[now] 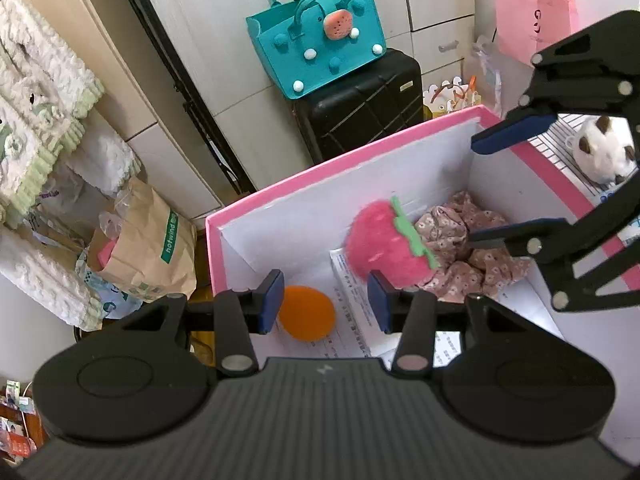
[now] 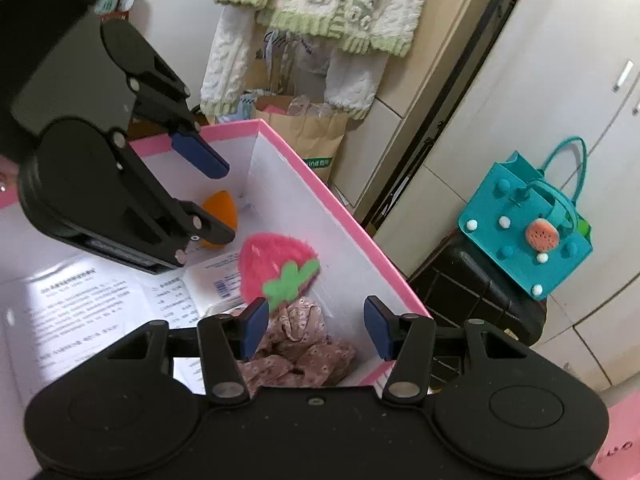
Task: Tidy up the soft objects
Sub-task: 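Open the left tool to drop the sponge into the box while the right tool releases the heart, then withdraw both open tools from the pink box back over the table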
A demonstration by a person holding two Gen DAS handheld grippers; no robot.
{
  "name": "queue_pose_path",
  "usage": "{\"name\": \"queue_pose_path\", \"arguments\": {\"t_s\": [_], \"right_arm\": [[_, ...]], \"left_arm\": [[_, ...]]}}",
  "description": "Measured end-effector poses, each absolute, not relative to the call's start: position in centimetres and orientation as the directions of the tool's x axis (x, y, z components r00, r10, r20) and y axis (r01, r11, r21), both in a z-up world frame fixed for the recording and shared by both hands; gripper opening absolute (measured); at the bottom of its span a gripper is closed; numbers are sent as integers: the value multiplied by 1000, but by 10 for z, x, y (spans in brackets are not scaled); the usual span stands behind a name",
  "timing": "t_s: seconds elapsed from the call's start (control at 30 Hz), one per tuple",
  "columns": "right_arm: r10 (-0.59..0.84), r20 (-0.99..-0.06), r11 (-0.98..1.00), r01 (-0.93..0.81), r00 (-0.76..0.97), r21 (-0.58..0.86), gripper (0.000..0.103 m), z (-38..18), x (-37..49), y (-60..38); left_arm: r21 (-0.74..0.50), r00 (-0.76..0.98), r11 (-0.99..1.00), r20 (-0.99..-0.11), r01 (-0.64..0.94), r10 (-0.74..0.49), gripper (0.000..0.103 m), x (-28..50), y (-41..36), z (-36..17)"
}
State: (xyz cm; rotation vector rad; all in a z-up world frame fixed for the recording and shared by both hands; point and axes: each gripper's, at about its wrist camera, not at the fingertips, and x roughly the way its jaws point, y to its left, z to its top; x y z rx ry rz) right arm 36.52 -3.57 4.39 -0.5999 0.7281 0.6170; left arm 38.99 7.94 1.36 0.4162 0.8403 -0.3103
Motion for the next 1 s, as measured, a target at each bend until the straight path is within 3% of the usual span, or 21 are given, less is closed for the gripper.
{"name": "queue_pose_path", "arguments": {"t_s": [0.2, 0.47, 1.0], "right_arm": [[313, -755, 692, -683, 577, -235, 58, 53, 345, -43], [356, -745, 717, -676, 564, -169, 58, 76, 309, -53], [458, -728, 740, -673, 510, -7, 58, 130, 231, -98]], "left_arm": [[223, 638, 886, -763, 406, -101, 46, 373, 81, 28], [125, 540, 890, -828, 439, -150, 52, 334, 80, 52], [197, 578, 857, -805, 475, -135, 65, 224, 80, 110]]}}
